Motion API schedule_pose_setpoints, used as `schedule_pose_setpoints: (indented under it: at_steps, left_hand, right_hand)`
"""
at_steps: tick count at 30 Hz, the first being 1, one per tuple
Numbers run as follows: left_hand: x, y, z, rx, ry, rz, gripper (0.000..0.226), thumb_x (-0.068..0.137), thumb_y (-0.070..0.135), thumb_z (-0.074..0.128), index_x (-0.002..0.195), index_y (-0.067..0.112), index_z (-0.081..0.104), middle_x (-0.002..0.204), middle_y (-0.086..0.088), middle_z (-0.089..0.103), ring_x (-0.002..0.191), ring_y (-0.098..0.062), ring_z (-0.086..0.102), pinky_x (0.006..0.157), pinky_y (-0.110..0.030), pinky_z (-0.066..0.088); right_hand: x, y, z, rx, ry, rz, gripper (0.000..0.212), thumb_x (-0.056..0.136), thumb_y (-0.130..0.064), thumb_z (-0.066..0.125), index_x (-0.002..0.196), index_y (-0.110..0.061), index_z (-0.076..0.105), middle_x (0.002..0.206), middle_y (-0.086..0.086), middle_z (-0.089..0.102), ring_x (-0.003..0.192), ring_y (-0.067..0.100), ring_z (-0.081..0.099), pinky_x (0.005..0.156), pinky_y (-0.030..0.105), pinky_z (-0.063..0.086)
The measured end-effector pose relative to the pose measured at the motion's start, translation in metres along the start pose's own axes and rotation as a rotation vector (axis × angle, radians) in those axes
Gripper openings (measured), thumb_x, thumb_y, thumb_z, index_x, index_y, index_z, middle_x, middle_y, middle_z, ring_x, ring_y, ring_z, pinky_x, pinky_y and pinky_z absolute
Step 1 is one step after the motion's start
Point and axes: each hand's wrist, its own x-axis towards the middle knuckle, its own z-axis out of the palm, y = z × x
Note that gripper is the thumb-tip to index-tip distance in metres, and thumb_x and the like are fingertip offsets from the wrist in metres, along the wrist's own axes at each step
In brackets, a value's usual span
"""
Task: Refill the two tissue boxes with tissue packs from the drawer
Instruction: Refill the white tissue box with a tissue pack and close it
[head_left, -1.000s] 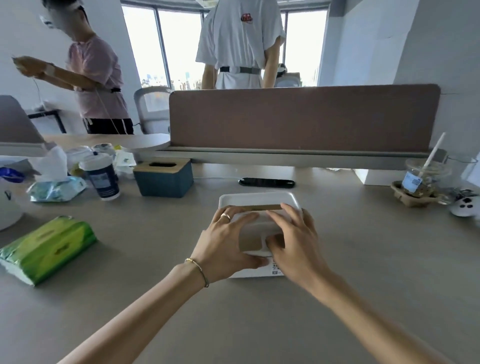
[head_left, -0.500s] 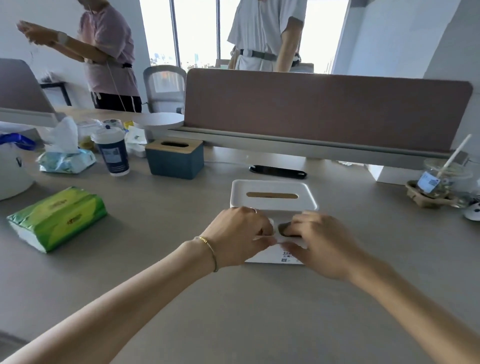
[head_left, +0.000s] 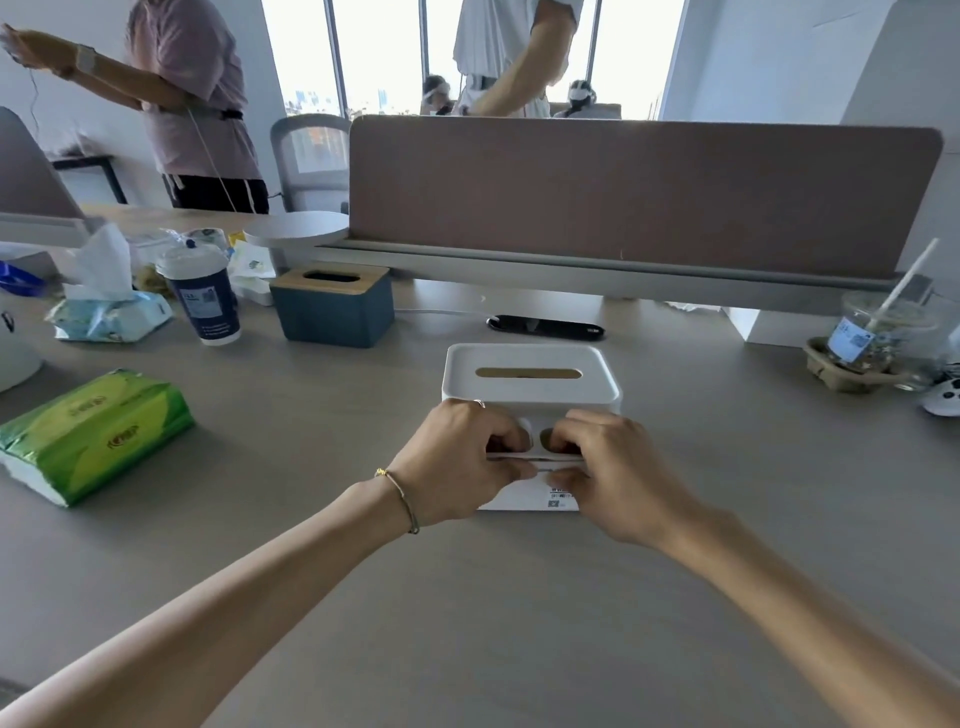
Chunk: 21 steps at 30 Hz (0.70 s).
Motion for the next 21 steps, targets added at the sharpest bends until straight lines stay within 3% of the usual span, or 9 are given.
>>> schedule_pose_setpoints:
  at_steps: [6, 9, 13, 15, 17, 19, 21]
  left_hand:
    - [0.001, 0.005, -0.001, -0.027, 0.015, -0.047, 0.017, 0.074, 0.027, 0.088, 0.074, 0.025, 0.071, 0.062, 0.019, 0.056, 0.059, 0.004, 0.052, 0.058, -0.011, 0.033]
    - [0.006, 0.007, -0.005, -0.048, 0.001, -0.086, 0.033, 0.068, 0.024, 0.092, 0.067, 0.031, 0.060, 0.059, 0.021, 0.053, 0.059, 0.009, 0.052, 0.056, -0.007, 0.034]
    - [0.011, 0.008, -0.014, -0.049, -0.094, -0.085, 0.030, 0.072, 0.029, 0.090, 0.066, 0.033, 0.060, 0.061, 0.016, 0.058, 0.057, 0.004, 0.054, 0.056, -0.007, 0.036]
    - [0.011, 0.008, -0.016, -0.029, -0.116, -0.053, 0.030, 0.079, 0.032, 0.084, 0.066, 0.034, 0.057, 0.060, 0.013, 0.057, 0.055, -0.002, 0.052, 0.054, -0.011, 0.035]
    - [0.010, 0.011, -0.016, 0.071, -0.095, -0.007, 0.023, 0.088, 0.033, 0.074, 0.071, 0.030, 0.058, 0.061, 0.010, 0.054, 0.058, -0.010, 0.050, 0.054, -0.023, 0.036]
    - [0.010, 0.014, -0.018, 0.165, -0.065, 0.036, 0.010, 0.092, 0.031, 0.065, 0.082, 0.028, 0.064, 0.066, 0.009, 0.057, 0.066, -0.019, 0.052, 0.057, -0.031, 0.039]
    - [0.010, 0.014, -0.022, 0.161, -0.020, 0.073, 0.012, 0.094, 0.033, 0.062, 0.086, 0.026, 0.067, 0.068, 0.008, 0.060, 0.066, -0.021, 0.053, 0.058, -0.034, 0.043]
  right_hand:
    - [0.000, -0.001, 0.000, -0.032, -0.002, 0.010, 0.026, 0.071, -0.013, 0.084, 0.083, -0.019, 0.061, 0.079, -0.012, 0.051, 0.074, 0.016, 0.051, 0.064, 0.027, 0.034]
    - [0.002, -0.002, -0.002, -0.042, -0.010, 0.025, 0.037, 0.070, -0.012, 0.084, 0.077, -0.026, 0.050, 0.075, -0.014, 0.048, 0.076, 0.019, 0.055, 0.063, 0.029, 0.037]
    - [0.004, -0.002, -0.008, 0.016, -0.013, 0.044, 0.036, 0.076, -0.024, 0.082, 0.074, -0.030, 0.046, 0.072, -0.015, 0.049, 0.072, 0.013, 0.052, 0.062, 0.028, 0.039]
    - [0.005, -0.001, -0.014, 0.062, -0.001, 0.014, 0.031, 0.084, -0.027, 0.076, 0.072, -0.034, 0.048, 0.069, -0.013, 0.049, 0.066, 0.009, 0.049, 0.059, 0.026, 0.039]
    - [0.007, -0.002, -0.019, 0.039, 0.033, -0.028, 0.032, 0.088, -0.018, 0.068, 0.068, -0.033, 0.048, 0.068, -0.010, 0.046, 0.064, 0.012, 0.048, 0.057, 0.033, 0.042]
    - [0.009, -0.005, -0.022, -0.033, 0.064, -0.066, 0.023, 0.089, -0.016, 0.063, 0.070, -0.026, 0.056, 0.069, -0.007, 0.045, 0.064, 0.017, 0.048, 0.054, 0.038, 0.043]
    - [0.010, -0.008, -0.026, -0.080, 0.115, -0.105, 0.014, 0.092, -0.021, 0.064, 0.078, -0.020, 0.066, 0.070, -0.006, 0.046, 0.063, 0.018, 0.045, 0.051, 0.036, 0.041]
